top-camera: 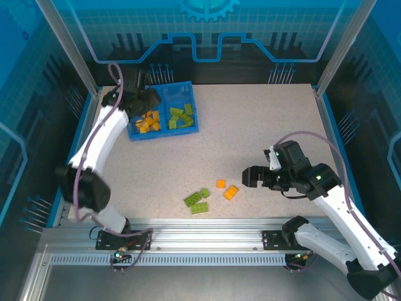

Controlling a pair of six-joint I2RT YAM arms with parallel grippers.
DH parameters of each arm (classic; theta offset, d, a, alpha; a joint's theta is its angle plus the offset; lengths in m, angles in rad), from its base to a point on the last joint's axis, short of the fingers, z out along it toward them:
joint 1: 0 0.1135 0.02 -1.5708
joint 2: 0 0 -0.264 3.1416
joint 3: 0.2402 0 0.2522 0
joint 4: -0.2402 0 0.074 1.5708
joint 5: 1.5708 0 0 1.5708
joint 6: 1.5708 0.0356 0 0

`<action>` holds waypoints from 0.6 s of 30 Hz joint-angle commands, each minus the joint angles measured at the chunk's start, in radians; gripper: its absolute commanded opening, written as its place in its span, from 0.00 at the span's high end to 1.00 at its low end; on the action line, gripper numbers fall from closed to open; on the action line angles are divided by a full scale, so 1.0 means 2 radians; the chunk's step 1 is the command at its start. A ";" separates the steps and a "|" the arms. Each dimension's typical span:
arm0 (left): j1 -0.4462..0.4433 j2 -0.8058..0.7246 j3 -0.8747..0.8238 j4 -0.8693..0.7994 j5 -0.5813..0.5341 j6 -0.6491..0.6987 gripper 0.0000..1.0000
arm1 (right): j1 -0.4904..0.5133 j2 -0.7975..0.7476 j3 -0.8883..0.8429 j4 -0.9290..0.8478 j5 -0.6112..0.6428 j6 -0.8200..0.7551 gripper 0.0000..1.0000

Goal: Sort the legos into containers by color

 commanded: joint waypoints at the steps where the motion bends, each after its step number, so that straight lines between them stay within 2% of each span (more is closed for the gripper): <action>1: -0.068 -0.101 -0.101 0.115 0.032 0.135 0.46 | 0.011 0.026 -0.022 0.017 0.027 0.067 0.00; 4: -0.122 -0.177 -0.189 0.169 0.117 0.246 0.38 | 0.042 0.061 -0.033 0.040 0.042 0.110 0.00; 6: -0.142 -0.220 -0.232 0.166 0.202 0.325 0.29 | 0.073 0.084 -0.053 0.063 0.061 0.138 0.00; 7: -0.148 -0.236 -0.250 0.160 0.226 0.351 0.26 | 0.084 0.096 -0.058 0.073 0.070 0.149 0.00; 11: -0.183 -0.303 -0.321 0.129 0.294 0.457 0.24 | 0.107 0.157 -0.069 0.123 0.075 0.183 0.00; 13: -0.207 -0.325 -0.346 0.103 0.325 0.518 0.20 | 0.110 0.194 -0.063 0.134 0.072 0.188 0.04; 18: -0.283 -0.343 -0.384 0.026 0.336 0.661 0.01 | 0.121 0.281 -0.039 0.149 0.085 0.197 0.13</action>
